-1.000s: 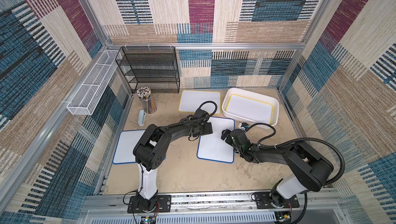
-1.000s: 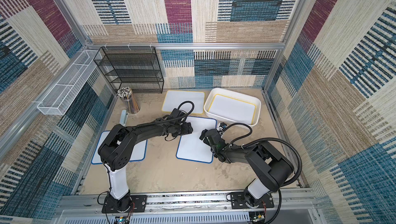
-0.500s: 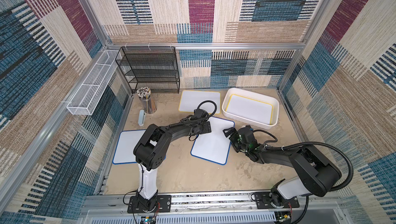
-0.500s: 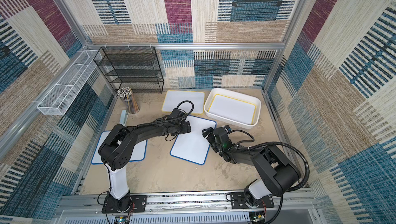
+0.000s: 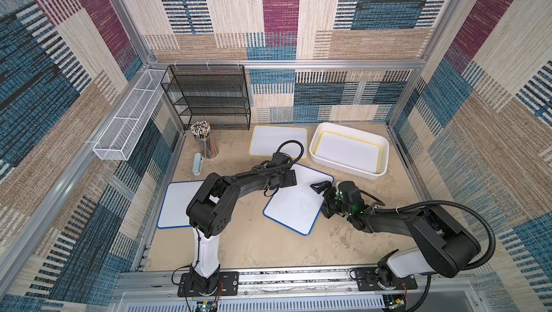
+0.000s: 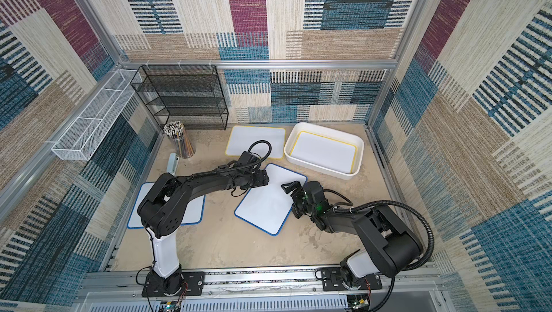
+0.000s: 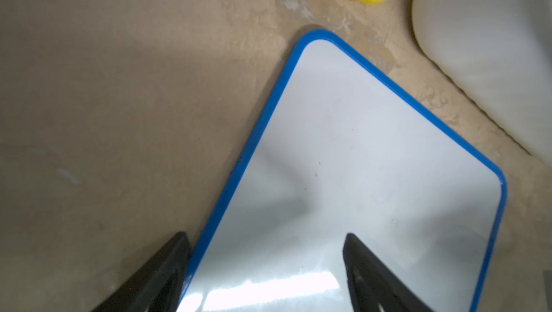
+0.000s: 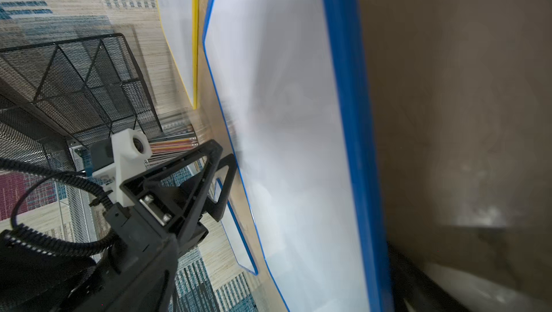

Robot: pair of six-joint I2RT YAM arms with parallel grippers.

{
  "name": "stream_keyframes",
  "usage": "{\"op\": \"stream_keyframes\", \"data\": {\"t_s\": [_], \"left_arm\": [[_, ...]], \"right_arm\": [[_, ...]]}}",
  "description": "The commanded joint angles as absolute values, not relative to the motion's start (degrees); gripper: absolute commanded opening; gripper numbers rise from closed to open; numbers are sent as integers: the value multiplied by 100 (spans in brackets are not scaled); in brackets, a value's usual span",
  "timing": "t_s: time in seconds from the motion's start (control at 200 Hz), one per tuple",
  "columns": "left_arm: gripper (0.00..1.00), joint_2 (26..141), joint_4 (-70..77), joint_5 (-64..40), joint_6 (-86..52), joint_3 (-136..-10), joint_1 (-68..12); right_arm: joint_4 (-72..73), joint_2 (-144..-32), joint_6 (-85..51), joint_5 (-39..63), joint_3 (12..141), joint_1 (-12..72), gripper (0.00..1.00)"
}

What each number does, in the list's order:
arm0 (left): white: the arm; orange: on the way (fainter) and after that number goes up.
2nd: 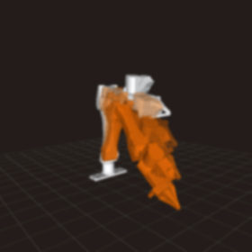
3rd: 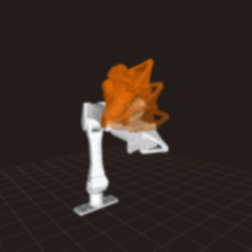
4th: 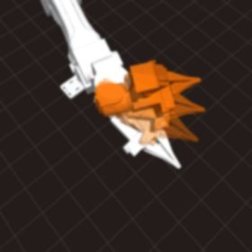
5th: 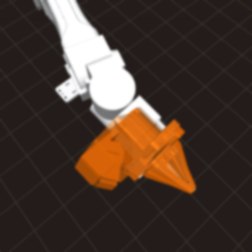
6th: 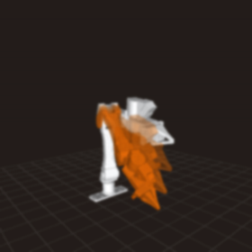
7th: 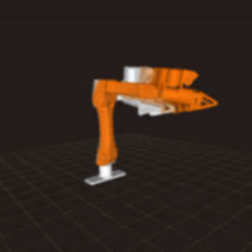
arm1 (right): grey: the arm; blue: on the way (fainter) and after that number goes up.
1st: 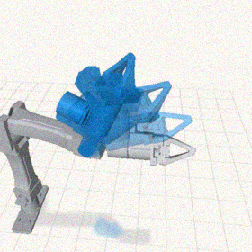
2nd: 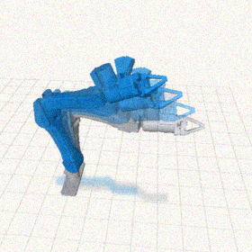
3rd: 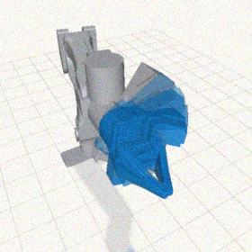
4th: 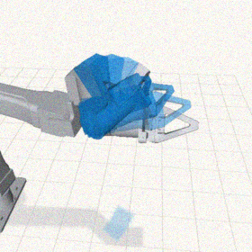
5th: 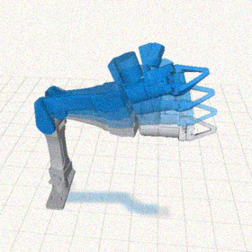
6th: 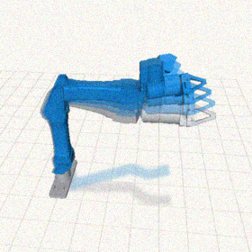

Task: Put the whiteboard into the storage box
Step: Pick up the whiteboard at the center of the board.

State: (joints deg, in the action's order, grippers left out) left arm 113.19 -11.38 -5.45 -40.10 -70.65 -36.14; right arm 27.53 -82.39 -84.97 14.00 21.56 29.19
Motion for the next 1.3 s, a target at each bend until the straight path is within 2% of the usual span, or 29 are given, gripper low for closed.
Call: {"op": "stream_keyframes", "data": {"t_s": [0.0, 0.24, 0.401, 0.626, 1.047, 1.122, 1.293], "left_arm": [[84, 11514, -2694, -1564, -4310, -6901, -3661], [84, 11496, -2712, -1533, -4303, -6909, -3650], [84, 11492, -2725, -1524, -4306, -6920, -3641], [84, 11502, -2725, -1525, -4293, -6923, -3641], [84, 11479, -2707, -1564, -4304, -6935, -3630], [83, 11461, -2707, -1556, -4291, -6941, -3630], [83, 11396, -2711, -1541, -4306, -6933, -3621]], "right_arm": [[2216, -8045, -8500, 1403, 2118, 2919, 100], [2604, -7543, -7821, 1115, 1958, 2926, 100], [3138, -7686, -7226, 1283, 1875, 2929, 96], [3792, -7874, -6993, 1492, 1540, 2961, 74], [4179, -7176, -6769, 1239, 1061, 3084, 57], [4234, -7233, -6794, 1257, 1055, 3102, 49], [4339, -7317, -6897, 1223, 1002, 3138, 46]]}}
